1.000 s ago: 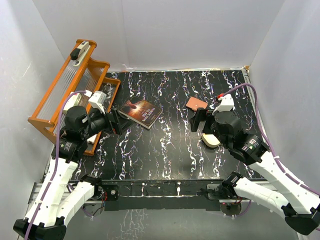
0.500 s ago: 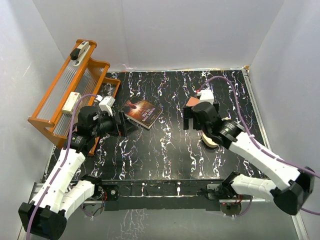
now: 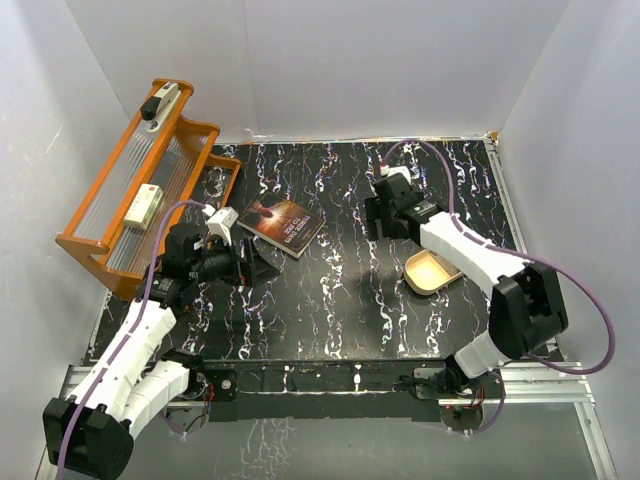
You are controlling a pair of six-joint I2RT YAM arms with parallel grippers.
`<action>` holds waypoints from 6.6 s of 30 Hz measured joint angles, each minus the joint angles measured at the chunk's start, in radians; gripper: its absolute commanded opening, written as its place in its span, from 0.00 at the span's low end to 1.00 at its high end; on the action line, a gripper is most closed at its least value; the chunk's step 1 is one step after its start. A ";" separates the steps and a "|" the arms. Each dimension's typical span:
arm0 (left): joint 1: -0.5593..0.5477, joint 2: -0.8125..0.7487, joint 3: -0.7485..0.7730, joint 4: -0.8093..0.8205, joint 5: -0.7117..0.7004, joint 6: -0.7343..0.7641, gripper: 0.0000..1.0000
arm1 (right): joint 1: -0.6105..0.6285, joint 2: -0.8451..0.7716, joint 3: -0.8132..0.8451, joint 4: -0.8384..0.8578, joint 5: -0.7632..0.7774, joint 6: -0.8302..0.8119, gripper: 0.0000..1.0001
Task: Put the credit cards into the card holder
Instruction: Open the card holder at the center of the board.
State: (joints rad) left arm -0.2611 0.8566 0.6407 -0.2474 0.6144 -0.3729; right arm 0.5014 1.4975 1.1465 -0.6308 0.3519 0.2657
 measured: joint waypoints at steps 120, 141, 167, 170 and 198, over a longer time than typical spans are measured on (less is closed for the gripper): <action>0.000 0.223 -0.004 0.336 0.254 -0.544 0.63 | 0.510 -0.364 -0.399 0.685 -0.351 -0.475 0.00; 0.000 0.234 -0.082 0.411 0.276 -0.607 0.00 | 0.542 -0.293 -0.397 0.785 -0.278 -0.473 0.00; 0.002 0.252 -0.045 0.273 0.221 -0.392 0.00 | 0.537 -0.287 -0.304 0.638 -0.006 0.267 0.55; 0.002 0.242 -0.044 0.277 0.225 -0.375 0.00 | 0.537 -0.279 -0.248 0.565 -0.005 0.379 0.55; 0.002 0.099 -0.051 0.410 0.258 -0.452 0.00 | 0.537 -0.384 -0.502 0.568 -0.071 0.800 0.47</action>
State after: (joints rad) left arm -0.2588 0.9558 0.5900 0.1627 0.8722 -0.8246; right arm 1.0386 1.1133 0.6441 -0.0631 0.2806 1.0653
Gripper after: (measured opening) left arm 0.063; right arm 0.450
